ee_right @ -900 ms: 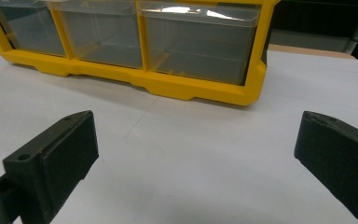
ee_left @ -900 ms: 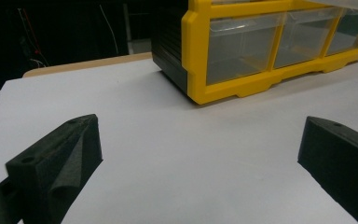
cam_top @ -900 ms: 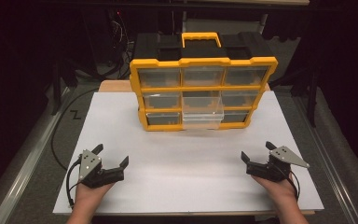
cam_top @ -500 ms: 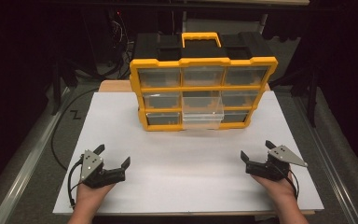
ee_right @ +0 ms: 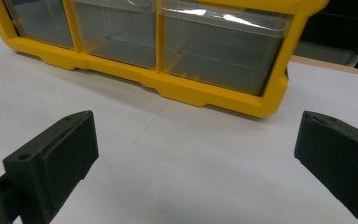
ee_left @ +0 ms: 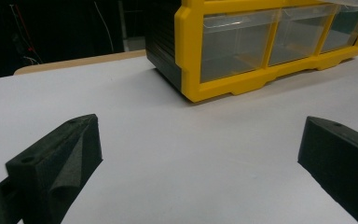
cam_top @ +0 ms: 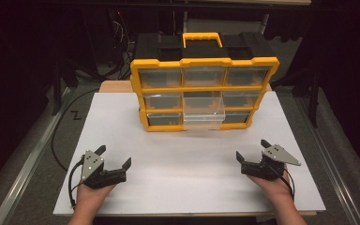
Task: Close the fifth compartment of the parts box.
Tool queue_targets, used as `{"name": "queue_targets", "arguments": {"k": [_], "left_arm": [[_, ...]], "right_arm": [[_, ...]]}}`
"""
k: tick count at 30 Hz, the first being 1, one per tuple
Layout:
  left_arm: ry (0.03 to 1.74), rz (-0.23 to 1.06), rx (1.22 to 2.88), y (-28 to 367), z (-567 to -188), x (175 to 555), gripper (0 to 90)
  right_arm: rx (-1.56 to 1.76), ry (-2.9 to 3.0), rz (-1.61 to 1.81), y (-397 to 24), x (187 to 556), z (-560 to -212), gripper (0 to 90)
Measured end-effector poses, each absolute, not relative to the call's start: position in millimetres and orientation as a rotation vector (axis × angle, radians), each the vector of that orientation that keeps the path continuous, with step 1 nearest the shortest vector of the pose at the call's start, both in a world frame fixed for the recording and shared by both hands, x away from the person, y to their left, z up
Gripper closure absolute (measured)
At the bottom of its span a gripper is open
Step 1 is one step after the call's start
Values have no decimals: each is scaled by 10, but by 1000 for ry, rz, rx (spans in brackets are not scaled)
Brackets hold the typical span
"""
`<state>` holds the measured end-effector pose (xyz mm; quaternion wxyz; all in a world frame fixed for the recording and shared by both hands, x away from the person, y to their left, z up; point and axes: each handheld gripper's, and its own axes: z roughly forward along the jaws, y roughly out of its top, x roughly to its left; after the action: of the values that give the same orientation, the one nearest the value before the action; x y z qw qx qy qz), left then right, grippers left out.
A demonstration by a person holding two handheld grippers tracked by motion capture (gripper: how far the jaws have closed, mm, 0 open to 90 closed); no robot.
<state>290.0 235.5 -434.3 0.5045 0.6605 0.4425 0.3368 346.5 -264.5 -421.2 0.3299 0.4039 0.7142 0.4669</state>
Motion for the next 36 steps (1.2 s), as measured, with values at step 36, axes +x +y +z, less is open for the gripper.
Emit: {"name": "queue_targets", "arguments": {"k": [36], "left_arm": [[1049, 820, 1597, 2332, -4342, 2886, 2]], "right_arm": [[936, 1961, 1306, -1988, 3432, -4202, 13]]}}
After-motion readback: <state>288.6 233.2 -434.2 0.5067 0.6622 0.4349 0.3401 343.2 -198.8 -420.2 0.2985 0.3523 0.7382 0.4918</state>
